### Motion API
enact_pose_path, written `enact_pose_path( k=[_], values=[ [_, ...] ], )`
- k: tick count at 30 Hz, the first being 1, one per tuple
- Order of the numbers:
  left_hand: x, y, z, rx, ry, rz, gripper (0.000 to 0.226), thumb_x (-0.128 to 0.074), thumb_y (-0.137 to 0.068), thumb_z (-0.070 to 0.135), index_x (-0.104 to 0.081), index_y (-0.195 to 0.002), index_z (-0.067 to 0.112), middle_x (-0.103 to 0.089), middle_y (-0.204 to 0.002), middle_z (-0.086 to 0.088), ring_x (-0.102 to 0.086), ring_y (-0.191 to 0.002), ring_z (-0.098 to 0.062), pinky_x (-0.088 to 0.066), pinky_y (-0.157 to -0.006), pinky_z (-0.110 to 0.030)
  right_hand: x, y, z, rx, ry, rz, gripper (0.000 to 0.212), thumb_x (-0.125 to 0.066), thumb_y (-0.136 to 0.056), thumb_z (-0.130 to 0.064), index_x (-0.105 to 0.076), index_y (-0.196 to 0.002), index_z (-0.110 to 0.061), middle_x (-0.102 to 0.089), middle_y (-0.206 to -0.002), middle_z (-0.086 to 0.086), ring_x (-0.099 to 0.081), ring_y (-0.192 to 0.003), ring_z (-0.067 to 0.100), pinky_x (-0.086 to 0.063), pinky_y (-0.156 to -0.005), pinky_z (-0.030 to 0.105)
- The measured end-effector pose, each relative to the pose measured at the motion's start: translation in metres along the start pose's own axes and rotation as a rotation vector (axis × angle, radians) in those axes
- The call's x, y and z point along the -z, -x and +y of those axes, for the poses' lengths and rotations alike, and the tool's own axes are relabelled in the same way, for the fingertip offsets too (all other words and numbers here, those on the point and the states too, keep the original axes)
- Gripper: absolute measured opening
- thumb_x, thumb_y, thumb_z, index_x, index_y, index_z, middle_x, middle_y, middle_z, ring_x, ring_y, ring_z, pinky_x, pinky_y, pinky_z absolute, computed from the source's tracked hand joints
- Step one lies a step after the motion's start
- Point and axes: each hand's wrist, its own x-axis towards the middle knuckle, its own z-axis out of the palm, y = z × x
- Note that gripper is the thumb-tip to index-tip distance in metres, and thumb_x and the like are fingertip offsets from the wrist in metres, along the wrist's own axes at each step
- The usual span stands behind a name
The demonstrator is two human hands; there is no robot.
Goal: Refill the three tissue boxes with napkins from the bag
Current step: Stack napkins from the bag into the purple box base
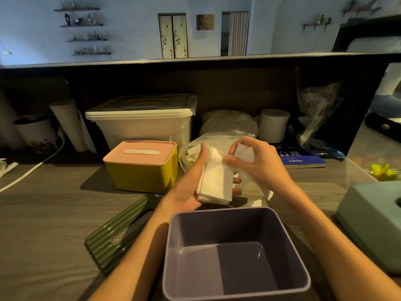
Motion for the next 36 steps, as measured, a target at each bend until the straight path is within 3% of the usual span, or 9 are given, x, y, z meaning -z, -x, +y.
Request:
enact_pose_path(
  k=[2, 4, 8, 11, 19, 25, 28, 33, 36],
  values=[
    [-0.001, 0.002, -0.001, -0.016, -0.065, -0.042, 0.064, -0.052, -0.09, 0.06, -0.053, -0.139, 0.019, -0.074, -0.116, -0.014, -0.072, -0.107, -0.029, -0.057, -0.093, -0.045, 0.0, 0.0, 0.001, -0.006, -0.04, 0.011, 0.021, -0.08, -0.085, -0.039, -0.069, -0.097, -0.027, -0.066, -0.1, -0.014, -0.063, -0.094, 0.003, -0.048, -0.067, 0.012],
    [-0.004, 0.001, -0.004, -0.065, -0.131, -0.04, 0.049, -0.061, -0.094, 0.043, -0.056, -0.136, 0.018, -0.075, -0.11, -0.014, -0.074, -0.095, -0.024, -0.06, -0.082, -0.038, 0.0, -0.001, 0.003, -0.043, -0.094, 0.024, 0.03, -0.077, -0.084, -0.047, -0.068, -0.105, -0.027, -0.065, -0.105, -0.012, -0.063, -0.099, 0.009, -0.056, -0.076, 0.023],
    [-0.004, -0.004, -0.009, -0.147, -0.103, 0.029, 0.041, -0.073, -0.086, 0.032, -0.063, -0.125, 0.023, -0.075, -0.112, -0.013, -0.073, -0.103, -0.027, -0.059, -0.089, -0.04, -0.004, -0.002, 0.003, -0.199, -0.252, 0.034, 0.044, -0.069, -0.086, -0.058, -0.064, -0.118, -0.029, -0.063, -0.117, -0.008, -0.061, -0.111, 0.015, -0.057, -0.092, 0.04],
    [-0.004, -0.008, -0.014, -0.205, -0.088, 0.05, 0.049, -0.078, -0.084, 0.021, -0.06, -0.13, 0.024, -0.076, -0.113, -0.003, -0.074, -0.101, -0.016, -0.059, -0.078, -0.028, -0.014, 0.001, 0.004, -0.256, -0.365, -0.058, 0.061, -0.068, -0.083, -0.066, -0.059, -0.128, -0.025, -0.068, -0.117, 0.0, -0.067, -0.109, 0.021, -0.059, -0.094, 0.044],
    [0.006, -0.014, -0.009, -0.302, 0.02, 0.211, 0.045, -0.078, -0.083, 0.007, -0.064, -0.124, 0.019, -0.077, -0.108, -0.005, -0.074, -0.099, -0.019, -0.061, -0.074, -0.03, -0.002, -0.001, -0.003, -0.26, -0.204, -0.239, 0.054, -0.06, -0.094, -0.055, -0.048, -0.138, -0.025, -0.058, -0.124, -0.003, -0.059, -0.11, 0.015, -0.052, -0.088, 0.032],
    [0.006, -0.013, -0.005, -0.181, 0.121, 0.217, 0.035, -0.062, -0.099, 0.034, -0.059, -0.133, 0.022, -0.076, -0.114, -0.006, -0.074, -0.101, -0.02, -0.061, -0.075, -0.032, 0.0, -0.001, -0.002, -0.187, -0.222, -0.158, 0.024, -0.053, -0.105, -0.035, -0.061, -0.123, -0.021, -0.065, -0.111, 0.001, -0.064, -0.105, 0.023, -0.055, -0.094, 0.042],
    [0.003, -0.013, -0.003, -0.114, 0.153, 0.173, 0.036, -0.046, -0.105, 0.044, -0.063, -0.127, 0.02, -0.076, -0.114, -0.008, -0.073, -0.104, -0.023, -0.058, -0.086, -0.038, -0.001, -0.001, -0.003, -0.196, -0.437, -0.111, 0.022, -0.059, -0.102, -0.036, -0.07, -0.114, -0.021, -0.073, -0.106, 0.004, -0.07, -0.103, 0.026, -0.057, -0.094, 0.046],
    [-0.004, -0.014, -0.011, -0.083, 0.157, 0.271, 0.046, -0.068, -0.089, 0.051, -0.066, -0.128, 0.026, -0.077, -0.107, -0.006, -0.074, -0.1, -0.027, -0.058, -0.092, -0.048, -0.009, 0.001, -0.006, -0.182, -0.646, -0.196, 0.027, -0.065, -0.099, -0.035, -0.072, -0.119, -0.019, -0.076, -0.106, 0.005, -0.072, -0.101, 0.023, -0.057, -0.088, 0.038],
    [-0.008, -0.014, -0.011, -0.066, 0.201, 0.213, 0.049, -0.061, -0.093, 0.05, -0.064, -0.132, 0.021, -0.075, -0.114, -0.01, -0.073, -0.105, -0.028, -0.059, -0.087, -0.044, -0.012, 0.005, -0.009, -0.119, -0.578, -0.156, 0.024, -0.066, -0.098, -0.033, -0.07, -0.118, -0.019, -0.078, -0.096, 0.003, -0.074, -0.089, 0.018, -0.06, -0.077, 0.028]
  ],
)
